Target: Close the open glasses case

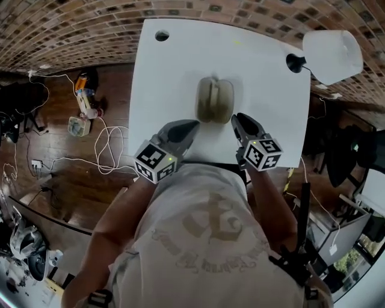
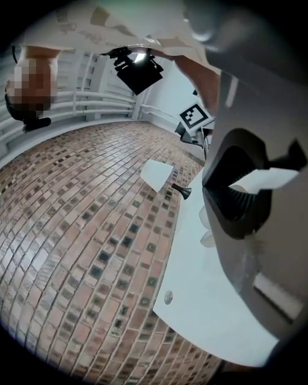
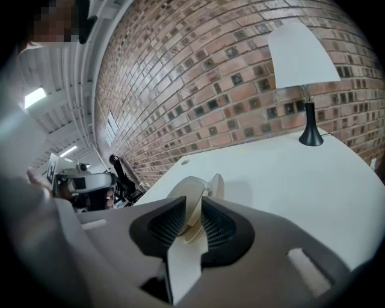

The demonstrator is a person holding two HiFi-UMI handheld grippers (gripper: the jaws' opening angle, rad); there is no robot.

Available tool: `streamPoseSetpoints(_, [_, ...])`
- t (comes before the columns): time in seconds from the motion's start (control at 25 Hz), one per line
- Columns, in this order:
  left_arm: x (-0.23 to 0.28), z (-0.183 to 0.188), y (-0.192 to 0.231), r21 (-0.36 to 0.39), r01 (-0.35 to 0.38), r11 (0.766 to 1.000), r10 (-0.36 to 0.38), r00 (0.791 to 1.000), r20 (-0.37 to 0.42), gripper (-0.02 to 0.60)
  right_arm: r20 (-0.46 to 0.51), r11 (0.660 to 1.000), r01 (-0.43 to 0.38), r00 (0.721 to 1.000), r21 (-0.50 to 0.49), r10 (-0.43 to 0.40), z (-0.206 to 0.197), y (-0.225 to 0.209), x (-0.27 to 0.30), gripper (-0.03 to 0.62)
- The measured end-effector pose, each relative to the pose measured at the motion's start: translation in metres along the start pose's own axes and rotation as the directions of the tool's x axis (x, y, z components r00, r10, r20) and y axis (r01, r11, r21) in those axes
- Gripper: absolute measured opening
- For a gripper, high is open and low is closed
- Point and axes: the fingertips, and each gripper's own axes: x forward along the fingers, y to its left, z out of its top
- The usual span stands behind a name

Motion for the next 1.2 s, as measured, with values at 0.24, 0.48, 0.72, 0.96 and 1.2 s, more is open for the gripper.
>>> streamPoseSetpoints(0.24, [-0.021,-0.008,0.006,-0.016,0.023,1.0,-0.023,1.0,-0.005,0.005,-0.046,0.986,0.116,0.993,0.116,-0.111,-0.013,-0.023,0.018,0.179])
streamPoseSetpoints(0.48, [-0.063,-0.013,0.032,-0.021,-0.006,1.0,0.006,1.0,-0.011,0.005,-0.047,0.94,0.103,0.995,0.325,-0.093,-0.023,-0.031,0.06,0.199])
streamPoseSetpoints(0.72, [-0.066,-0.017,0.019,-0.025,-0.004,1.0,0.003,1.0,-0.021,0.005,-0.047,0.883,0.081,0.997,0.463,-0.067,-0.035,-0.043,0.056,0.198])
streamPoseSetpoints(0.96, [-0.054,-0.012,0.028,-0.023,-0.022,0.999,0.022,1.0,-0.005,0.005,-0.026,0.864,0.02,1.0,0.503,-0.009,-0.029,-0.051,0.059,0.126])
streamPoseSetpoints(1.2, [-0.057,-0.009,0.026,-0.025,0.007,1.0,-0.007,1.0,-0.004,0.005,-0.009,0.85,0.043,0.999,0.525,-0.045,-0.026,-0.055,0.045,0.123])
